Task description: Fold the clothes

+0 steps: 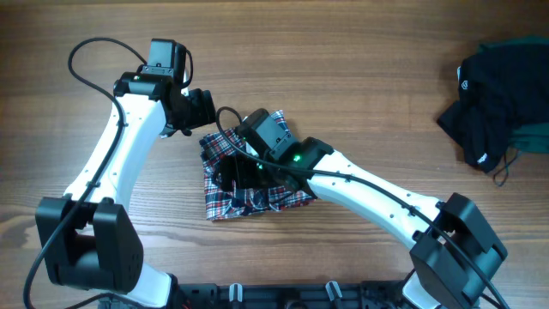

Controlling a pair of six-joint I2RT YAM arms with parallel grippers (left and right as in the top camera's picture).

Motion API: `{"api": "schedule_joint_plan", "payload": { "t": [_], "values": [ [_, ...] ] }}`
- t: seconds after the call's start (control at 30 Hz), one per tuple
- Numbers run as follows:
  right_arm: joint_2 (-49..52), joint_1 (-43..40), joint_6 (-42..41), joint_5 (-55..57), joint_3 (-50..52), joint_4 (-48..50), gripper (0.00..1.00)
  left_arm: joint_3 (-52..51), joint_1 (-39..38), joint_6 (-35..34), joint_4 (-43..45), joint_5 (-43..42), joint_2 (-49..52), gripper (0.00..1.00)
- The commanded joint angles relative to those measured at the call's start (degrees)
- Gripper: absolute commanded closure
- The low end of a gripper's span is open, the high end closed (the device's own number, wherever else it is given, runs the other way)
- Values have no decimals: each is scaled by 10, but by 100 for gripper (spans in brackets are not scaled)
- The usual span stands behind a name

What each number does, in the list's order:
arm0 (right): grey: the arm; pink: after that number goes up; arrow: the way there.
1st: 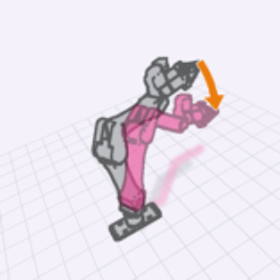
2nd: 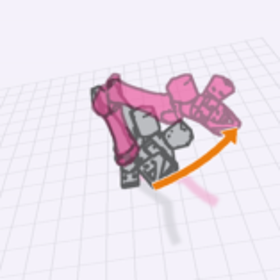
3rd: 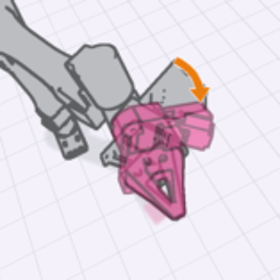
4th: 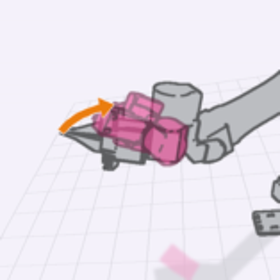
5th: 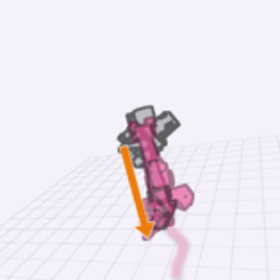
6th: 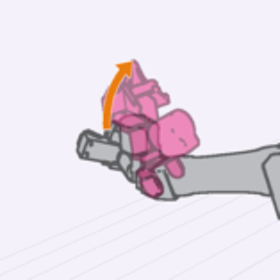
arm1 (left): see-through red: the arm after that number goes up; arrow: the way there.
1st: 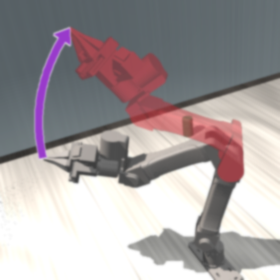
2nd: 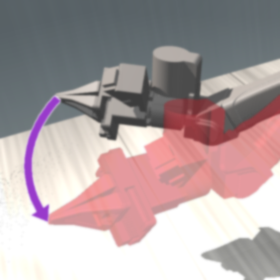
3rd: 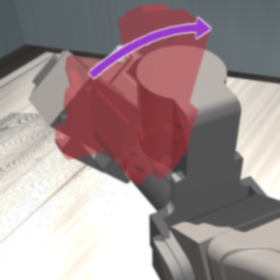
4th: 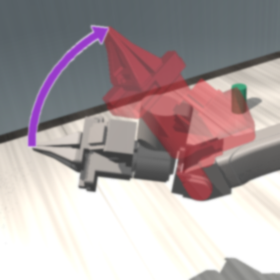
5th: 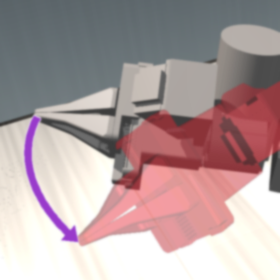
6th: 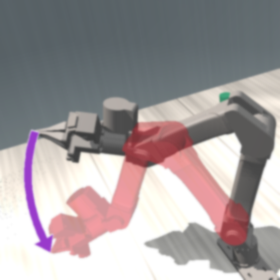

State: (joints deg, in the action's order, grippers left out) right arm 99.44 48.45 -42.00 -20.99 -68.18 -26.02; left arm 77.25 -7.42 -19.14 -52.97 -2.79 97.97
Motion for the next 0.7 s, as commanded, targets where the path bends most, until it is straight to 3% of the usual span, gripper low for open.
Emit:
{"api": "schedule_joint_plan", "payload": {
  "t": [0.0,0.1,0.23,0.33,0.47,0.5,0.53,0.6,0.63,0.67],
  "values": [
    [7,1,3,2,-12,2,1,4,3,3,-1,9,3,20],
    [-9,-9,25,17,-38,-24,0,4,3,3,-3,10,3,20],
    [-43,-31,80,150,-130,-155,1,4,3,3,-7,10,3,20],
    [-38,-52,94,139,-129,-193,2,4,3,3,-7,10,3,20],
    [-3,-56,95,83,-118,-203,13,4,3,3,-7,10,3,20],
    [10,-54,88,62,-118,-207,25,4,3,3,-9,9,3,20],
    [18,-54,88,53,-118,-211,53,4,3,3,-11,9,3,20],
    [37,-53,73,55,-118,-228,83,4,3,3,-14,10,3,20],
    [44,-53,70,55,-118,-234,94,4,3,3,-15,10,3,20],
    [50,-53,66,56,-118,-242,96,4,3,3,-16,10,3,20]
  ]
}}
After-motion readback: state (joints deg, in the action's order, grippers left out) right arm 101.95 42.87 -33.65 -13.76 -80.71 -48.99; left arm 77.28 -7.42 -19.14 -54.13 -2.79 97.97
